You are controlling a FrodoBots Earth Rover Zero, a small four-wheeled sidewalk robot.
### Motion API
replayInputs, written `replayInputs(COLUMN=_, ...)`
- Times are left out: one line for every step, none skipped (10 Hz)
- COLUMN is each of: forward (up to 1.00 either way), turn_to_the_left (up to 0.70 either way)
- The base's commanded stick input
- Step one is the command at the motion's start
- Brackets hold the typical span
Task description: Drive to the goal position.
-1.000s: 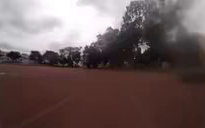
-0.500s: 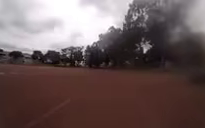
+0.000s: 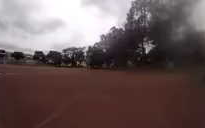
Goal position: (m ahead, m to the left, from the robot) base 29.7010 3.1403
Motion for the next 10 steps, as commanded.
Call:
replayInputs(forward=1.00, turn_to_the_left=0.00)
replayInputs(forward=1.00, turn_to_the_left=0.00)
replayInputs(forward=1.00, turn_to_the_left=0.00)
replayInputs(forward=1.00, turn_to_the_left=0.00)
replayInputs(forward=1.00, turn_to_the_left=0.00)
replayInputs(forward=1.00, turn_to_the_left=0.00)
replayInputs(forward=1.00, turn_to_the_left=0.00)
replayInputs(forward=1.00, turn_to_the_left=0.00)
replayInputs(forward=1.00, turn_to_the_left=0.00)
replayInputs(forward=1.00, turn_to_the_left=0.00)
